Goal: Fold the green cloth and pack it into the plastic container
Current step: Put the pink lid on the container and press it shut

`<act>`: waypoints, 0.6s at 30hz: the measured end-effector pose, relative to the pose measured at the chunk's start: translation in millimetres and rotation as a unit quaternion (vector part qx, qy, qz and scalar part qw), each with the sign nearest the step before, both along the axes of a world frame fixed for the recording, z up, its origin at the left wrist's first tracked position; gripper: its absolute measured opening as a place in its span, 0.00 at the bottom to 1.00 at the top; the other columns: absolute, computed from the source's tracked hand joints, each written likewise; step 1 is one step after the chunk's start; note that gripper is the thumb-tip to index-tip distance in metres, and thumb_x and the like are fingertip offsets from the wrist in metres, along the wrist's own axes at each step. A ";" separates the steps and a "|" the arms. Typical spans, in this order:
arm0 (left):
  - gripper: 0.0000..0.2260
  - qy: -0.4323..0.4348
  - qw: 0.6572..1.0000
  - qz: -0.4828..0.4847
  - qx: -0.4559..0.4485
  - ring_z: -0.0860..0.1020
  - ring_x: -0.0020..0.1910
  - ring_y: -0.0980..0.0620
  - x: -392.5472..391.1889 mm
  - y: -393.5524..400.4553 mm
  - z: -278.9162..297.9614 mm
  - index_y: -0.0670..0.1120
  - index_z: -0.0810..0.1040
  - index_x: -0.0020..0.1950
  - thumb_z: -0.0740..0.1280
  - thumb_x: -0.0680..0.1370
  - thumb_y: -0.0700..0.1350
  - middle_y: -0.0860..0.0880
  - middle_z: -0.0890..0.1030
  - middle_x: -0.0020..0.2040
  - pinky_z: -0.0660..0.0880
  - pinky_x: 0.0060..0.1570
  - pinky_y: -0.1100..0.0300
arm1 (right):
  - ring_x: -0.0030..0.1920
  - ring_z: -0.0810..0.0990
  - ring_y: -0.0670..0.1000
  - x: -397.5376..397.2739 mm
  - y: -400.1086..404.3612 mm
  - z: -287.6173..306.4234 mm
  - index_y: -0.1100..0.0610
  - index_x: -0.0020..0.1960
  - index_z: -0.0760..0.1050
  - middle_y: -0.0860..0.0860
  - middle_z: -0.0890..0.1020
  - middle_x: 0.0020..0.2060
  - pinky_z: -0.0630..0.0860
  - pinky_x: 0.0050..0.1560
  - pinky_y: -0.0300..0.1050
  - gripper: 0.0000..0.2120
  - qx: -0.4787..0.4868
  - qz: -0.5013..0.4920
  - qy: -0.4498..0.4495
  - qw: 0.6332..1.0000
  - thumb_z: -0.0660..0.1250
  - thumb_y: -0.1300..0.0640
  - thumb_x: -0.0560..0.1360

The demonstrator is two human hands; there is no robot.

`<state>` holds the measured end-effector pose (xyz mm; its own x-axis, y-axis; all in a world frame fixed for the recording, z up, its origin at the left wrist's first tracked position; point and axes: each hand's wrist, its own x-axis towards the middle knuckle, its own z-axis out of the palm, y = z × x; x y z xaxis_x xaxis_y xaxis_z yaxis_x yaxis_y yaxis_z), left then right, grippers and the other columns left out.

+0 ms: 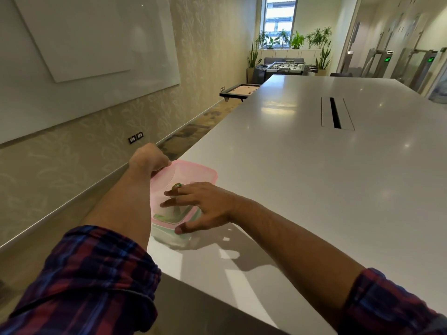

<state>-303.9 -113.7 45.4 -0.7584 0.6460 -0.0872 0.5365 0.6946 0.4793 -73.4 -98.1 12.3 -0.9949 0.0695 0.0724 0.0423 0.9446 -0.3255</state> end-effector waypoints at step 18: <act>0.17 -0.185 0.963 0.123 0.152 0.77 0.48 0.44 -0.5 8.1 -36.7 0.40 0.75 0.53 0.75 0.76 0.51 0.43 0.79 0.52 0.70 0.46 0.53 | 0.81 0.52 0.51 -10.0 2.3 -19.9 0.41 0.81 0.57 0.44 0.57 0.82 0.46 0.79 0.56 0.33 0.043 -0.003 -0.006 0.999 0.62 0.35 0.80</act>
